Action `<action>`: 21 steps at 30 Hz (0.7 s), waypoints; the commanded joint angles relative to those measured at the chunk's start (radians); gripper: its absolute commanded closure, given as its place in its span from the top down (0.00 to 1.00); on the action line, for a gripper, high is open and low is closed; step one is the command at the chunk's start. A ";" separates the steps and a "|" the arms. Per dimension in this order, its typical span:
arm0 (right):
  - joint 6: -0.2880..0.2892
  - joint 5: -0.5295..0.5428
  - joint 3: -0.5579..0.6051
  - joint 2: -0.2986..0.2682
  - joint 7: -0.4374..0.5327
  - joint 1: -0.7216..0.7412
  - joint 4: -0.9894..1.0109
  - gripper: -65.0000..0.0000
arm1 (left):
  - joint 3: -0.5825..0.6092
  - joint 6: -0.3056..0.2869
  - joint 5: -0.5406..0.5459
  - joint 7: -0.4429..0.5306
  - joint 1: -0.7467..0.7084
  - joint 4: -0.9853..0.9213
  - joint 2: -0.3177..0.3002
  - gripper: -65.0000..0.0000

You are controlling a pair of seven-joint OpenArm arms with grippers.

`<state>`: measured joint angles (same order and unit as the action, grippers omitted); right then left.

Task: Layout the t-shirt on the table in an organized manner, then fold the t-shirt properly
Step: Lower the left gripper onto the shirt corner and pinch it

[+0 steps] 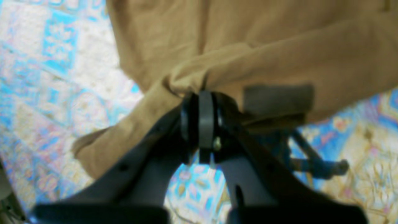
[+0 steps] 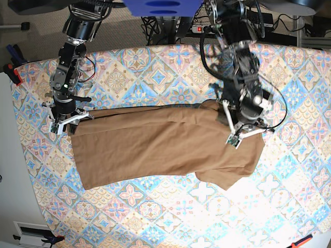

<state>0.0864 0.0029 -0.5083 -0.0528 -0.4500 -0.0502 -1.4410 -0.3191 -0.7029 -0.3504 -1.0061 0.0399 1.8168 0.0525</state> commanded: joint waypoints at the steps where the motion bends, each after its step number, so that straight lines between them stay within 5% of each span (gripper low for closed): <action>1: -0.001 0.006 -0.002 -0.011 0.026 0.014 -0.020 0.30 | 0.002 0.005 -0.009 0.008 0.025 -0.024 -0.001 0.12; 10: -0.001 0.006 -0.002 -0.011 0.030 -0.026 -0.020 0.30 | -0.002 0.005 -0.031 0.026 0.076 -0.131 0.002 0.49; 21: -0.001 0.006 -0.002 -0.011 0.027 -0.026 -0.020 0.30 | -0.022 0.005 0.205 0.275 -0.202 0.160 0.000 0.51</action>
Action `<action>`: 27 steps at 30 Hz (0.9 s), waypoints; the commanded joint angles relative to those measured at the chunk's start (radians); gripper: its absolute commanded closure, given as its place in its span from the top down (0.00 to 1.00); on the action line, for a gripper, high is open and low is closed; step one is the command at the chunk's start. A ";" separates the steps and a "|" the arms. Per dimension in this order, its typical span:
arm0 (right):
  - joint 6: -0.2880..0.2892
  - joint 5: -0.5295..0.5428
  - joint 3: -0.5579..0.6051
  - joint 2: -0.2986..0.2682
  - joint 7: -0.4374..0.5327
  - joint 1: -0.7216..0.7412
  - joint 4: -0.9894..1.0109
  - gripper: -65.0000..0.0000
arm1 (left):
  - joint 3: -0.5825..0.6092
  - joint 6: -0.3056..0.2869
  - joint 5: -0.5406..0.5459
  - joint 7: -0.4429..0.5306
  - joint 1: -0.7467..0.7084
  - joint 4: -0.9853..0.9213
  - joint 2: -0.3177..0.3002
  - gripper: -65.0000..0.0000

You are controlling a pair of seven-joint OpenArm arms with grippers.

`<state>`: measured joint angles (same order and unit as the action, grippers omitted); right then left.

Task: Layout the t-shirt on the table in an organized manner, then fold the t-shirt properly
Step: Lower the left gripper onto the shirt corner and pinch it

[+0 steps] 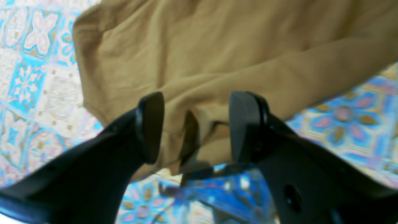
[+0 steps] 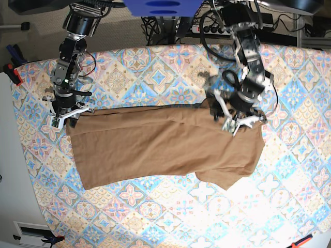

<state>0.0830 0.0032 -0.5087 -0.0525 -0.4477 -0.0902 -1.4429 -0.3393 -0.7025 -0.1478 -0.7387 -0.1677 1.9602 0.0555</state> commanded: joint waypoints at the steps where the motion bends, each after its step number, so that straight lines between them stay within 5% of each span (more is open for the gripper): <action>1: 0.002 0.005 -0.001 -0.011 0.023 0.014 -0.019 0.30 | -0.011 0.004 0.010 0.015 -0.026 0.020 0.000 0.51; 4: 0.002 0.005 -0.001 -0.011 0.023 0.014 -0.019 0.30 | -0.011 0.004 0.014 0.055 -0.114 0.009 -0.001 0.51; 10: 0.002 0.005 -0.001 -0.011 0.023 0.014 -0.019 0.30 | -0.013 0.004 0.006 0.298 -0.197 -0.077 0.000 0.51; 23: 0.002 0.005 -0.001 -0.011 0.023 0.014 -0.019 0.30 | -0.013 0.004 -0.088 0.325 -0.138 -0.083 -0.004 0.51; 27: 0.002 0.005 -0.001 -0.011 0.023 0.014 -0.019 0.30 | -0.013 0.004 -0.152 0.428 -0.118 -0.141 -0.003 0.52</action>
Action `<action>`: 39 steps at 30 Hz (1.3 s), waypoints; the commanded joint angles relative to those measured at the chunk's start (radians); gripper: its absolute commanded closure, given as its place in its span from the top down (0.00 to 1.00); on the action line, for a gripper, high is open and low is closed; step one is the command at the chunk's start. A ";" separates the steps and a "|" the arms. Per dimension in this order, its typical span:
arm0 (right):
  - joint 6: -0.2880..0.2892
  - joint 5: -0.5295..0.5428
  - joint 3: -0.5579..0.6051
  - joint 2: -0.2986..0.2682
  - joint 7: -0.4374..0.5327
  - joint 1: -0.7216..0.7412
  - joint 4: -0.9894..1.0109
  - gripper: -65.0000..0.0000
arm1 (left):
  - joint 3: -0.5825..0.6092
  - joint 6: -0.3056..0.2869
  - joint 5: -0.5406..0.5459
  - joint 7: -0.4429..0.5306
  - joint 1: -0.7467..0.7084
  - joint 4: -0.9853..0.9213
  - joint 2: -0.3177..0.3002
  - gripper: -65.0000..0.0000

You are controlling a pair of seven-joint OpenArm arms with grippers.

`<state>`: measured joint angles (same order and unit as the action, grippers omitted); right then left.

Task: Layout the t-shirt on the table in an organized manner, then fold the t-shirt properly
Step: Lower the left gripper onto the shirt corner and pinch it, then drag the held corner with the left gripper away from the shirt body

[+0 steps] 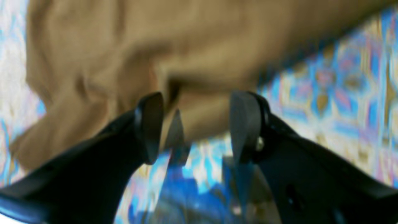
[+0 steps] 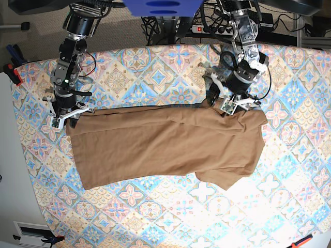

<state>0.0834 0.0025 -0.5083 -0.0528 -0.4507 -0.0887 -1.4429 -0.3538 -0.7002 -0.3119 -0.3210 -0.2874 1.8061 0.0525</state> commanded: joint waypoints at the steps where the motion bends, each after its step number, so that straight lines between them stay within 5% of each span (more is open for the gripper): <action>1: 0.002 0.006 -0.002 -0.011 0.026 0.013 -0.019 0.30 | 0.002 0.002 -0.019 0.041 0.003 -0.004 0.000 0.52; 14: 0.002 0.006 -0.002 -0.011 0.026 0.013 -0.019 0.30 | 0.002 0.002 -0.076 0.098 0.007 -0.090 0.008 0.50; 16: 0.002 0.006 -0.002 -0.011 0.026 0.013 -0.019 0.30 | 0.002 0.002 -0.076 0.098 0.004 -0.104 0.002 0.40; 20: 0.002 0.006 -0.002 -0.011 0.026 0.013 -0.019 0.30 | 0.002 0.002 -0.077 0.098 -0.008 -0.096 0.008 0.00; 39: 0.002 0.006 -0.002 -0.011 0.026 0.013 -0.019 0.30 | 0.003 0.002 -0.076 0.098 -0.299 0.166 0.020 0.00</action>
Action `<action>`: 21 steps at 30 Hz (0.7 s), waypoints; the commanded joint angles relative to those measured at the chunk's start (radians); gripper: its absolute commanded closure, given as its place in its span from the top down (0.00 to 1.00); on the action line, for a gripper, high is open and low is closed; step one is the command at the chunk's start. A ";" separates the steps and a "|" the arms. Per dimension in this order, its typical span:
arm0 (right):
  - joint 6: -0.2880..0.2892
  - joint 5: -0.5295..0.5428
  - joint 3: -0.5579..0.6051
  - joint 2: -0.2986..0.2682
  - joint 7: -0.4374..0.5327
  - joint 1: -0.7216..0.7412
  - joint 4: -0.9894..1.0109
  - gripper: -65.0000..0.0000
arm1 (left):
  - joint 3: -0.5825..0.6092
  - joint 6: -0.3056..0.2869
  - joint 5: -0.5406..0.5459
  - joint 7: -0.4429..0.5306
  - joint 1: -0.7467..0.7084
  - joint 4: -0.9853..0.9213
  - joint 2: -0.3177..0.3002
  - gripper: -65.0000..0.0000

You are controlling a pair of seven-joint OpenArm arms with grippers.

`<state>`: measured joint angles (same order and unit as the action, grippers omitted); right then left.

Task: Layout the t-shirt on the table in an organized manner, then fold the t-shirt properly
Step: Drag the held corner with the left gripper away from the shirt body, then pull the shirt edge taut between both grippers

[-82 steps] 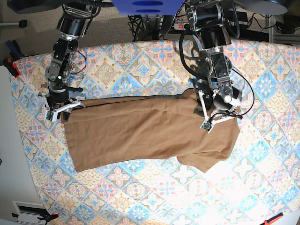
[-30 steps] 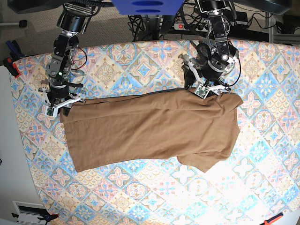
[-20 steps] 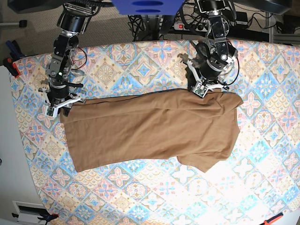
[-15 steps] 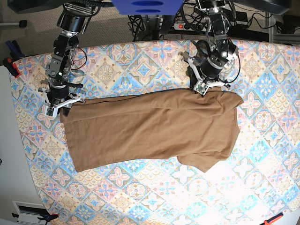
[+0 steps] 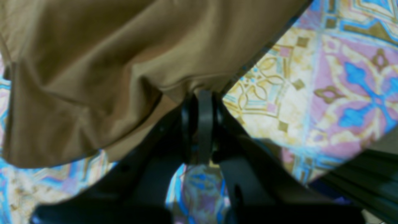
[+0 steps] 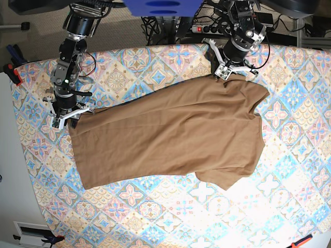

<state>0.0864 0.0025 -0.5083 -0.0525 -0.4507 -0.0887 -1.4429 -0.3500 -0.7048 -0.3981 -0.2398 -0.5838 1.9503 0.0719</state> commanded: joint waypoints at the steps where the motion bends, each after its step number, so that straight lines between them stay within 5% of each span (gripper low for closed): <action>1: -0.001 0.006 -0.002 -0.011 0.026 0.013 -0.019 0.30 | -0.001 0.007 0.009 0.017 -0.015 0.039 -0.001 0.00; 21: -0.001 0.006 -0.005 -0.011 0.033 0.013 -0.020 0.30 | -0.070 0.007 -0.083 0.024 -0.103 0.168 0.001 0.00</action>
<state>0.0898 0.0029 -0.5087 -0.0528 -0.4473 -0.0887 -1.4429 -0.4156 -0.7113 -0.4866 -0.2279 -0.6811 2.0964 0.0723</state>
